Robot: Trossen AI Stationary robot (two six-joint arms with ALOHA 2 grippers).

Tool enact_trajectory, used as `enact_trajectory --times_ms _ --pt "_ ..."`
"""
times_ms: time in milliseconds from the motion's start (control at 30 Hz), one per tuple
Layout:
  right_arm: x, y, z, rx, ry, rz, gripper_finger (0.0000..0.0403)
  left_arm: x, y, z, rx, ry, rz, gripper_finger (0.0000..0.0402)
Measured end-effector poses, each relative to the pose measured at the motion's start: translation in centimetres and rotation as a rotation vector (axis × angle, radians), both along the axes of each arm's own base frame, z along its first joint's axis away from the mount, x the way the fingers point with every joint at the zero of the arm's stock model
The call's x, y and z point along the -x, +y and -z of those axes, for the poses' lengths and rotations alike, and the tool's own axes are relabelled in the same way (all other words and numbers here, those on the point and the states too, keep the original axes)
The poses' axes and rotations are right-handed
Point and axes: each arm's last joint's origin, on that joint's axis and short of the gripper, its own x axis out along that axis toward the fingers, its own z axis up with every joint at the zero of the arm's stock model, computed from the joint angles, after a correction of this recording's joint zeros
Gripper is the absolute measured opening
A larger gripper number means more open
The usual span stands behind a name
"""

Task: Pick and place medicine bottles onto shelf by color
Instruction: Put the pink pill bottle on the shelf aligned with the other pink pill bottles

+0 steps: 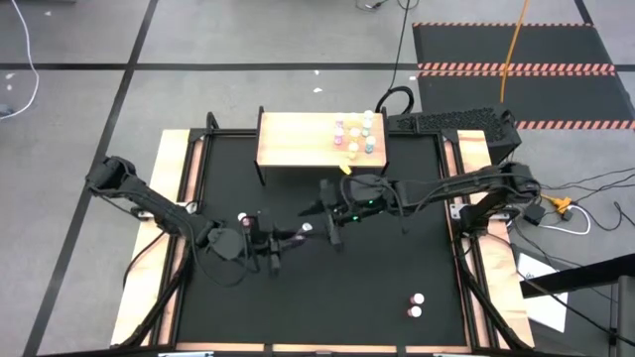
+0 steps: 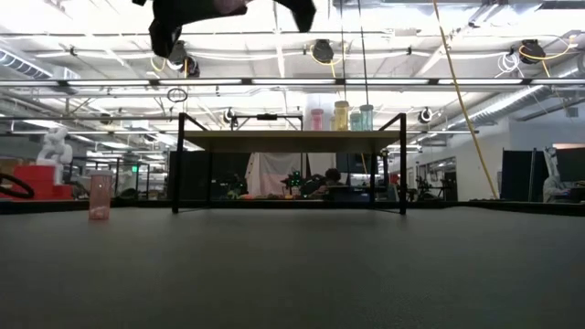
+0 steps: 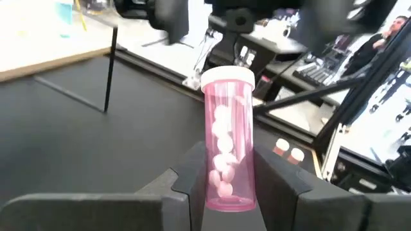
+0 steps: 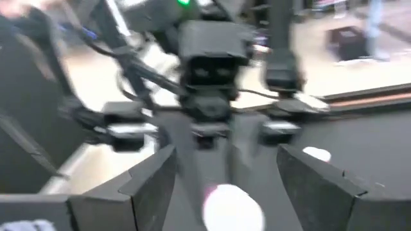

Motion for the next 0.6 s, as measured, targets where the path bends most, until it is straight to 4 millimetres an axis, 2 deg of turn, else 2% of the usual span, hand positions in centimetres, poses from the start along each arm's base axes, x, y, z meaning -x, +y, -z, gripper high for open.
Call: enact_trajectory --times_ms 100,200,433,600 --pt "0.9 -0.3 -0.6 0.065 0.024 0.039 0.0264 -0.2 0.3 -0.3 -0.023 -0.026 -0.005 0.0111" --pt "1.4 -0.4 -0.8 0.049 0.024 0.021 0.0264 -0.4 0.6 -0.8 -0.042 -0.068 -0.013 0.011" --pt "1.5 -0.5 -0.4 -0.016 0.05 -0.018 0.0262 -0.6 1.1 -1.5 -0.074 -0.125 -0.026 0.0112" --pt "1.5 -0.5 -0.6 -0.055 0.038 -0.035 0.024 -0.6 1.0 -1.6 -0.082 -0.126 -0.024 0.0112"
